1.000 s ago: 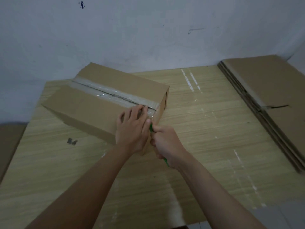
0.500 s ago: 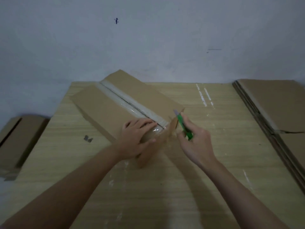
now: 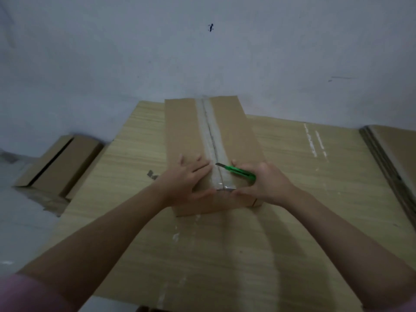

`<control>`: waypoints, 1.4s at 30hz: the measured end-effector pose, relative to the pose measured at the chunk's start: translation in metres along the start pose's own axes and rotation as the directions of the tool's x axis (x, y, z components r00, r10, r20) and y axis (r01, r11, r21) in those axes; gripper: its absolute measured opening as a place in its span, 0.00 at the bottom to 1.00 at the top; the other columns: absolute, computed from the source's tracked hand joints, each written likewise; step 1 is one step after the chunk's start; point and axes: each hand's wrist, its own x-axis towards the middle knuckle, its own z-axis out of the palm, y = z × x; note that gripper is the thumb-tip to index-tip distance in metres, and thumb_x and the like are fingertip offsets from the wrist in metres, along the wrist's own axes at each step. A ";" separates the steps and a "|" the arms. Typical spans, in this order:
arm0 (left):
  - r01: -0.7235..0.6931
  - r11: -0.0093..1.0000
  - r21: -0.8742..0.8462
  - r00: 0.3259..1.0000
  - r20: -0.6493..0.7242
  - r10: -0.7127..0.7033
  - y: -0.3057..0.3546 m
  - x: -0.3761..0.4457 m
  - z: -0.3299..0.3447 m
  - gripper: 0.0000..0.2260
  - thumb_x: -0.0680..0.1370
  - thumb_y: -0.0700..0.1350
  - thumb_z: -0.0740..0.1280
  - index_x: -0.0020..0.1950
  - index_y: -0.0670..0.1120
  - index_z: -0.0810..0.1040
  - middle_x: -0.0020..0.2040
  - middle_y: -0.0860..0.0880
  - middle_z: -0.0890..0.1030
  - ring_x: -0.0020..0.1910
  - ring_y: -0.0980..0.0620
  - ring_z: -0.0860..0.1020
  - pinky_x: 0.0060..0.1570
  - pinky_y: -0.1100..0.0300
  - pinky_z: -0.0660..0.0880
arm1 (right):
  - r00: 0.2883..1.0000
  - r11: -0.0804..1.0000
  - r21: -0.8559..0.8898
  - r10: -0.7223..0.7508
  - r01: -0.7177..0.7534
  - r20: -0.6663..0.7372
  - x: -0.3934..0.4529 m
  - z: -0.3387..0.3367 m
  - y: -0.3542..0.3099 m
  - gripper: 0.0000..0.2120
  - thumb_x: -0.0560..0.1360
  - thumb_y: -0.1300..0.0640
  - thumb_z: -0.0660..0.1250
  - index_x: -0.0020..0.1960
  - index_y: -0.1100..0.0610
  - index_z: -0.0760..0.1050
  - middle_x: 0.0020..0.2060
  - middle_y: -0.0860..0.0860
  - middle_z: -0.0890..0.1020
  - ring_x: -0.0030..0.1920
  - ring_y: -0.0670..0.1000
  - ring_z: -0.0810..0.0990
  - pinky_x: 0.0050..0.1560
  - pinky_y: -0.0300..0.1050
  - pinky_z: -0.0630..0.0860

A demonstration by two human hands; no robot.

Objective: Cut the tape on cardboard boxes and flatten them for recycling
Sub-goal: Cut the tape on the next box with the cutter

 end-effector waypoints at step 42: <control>0.039 0.989 -0.145 0.895 0.445 0.030 -0.039 0.098 0.012 0.54 0.59 0.78 0.49 0.77 0.46 0.53 0.73 0.46 0.62 0.70 0.49 0.60 0.69 0.56 0.52 | 0.718 0.753 0.132 0.656 -0.645 -0.232 0.004 -0.046 0.043 0.33 0.60 0.43 0.79 0.59 0.57 0.75 0.52 0.54 0.79 0.53 0.55 0.75 0.45 0.41 0.66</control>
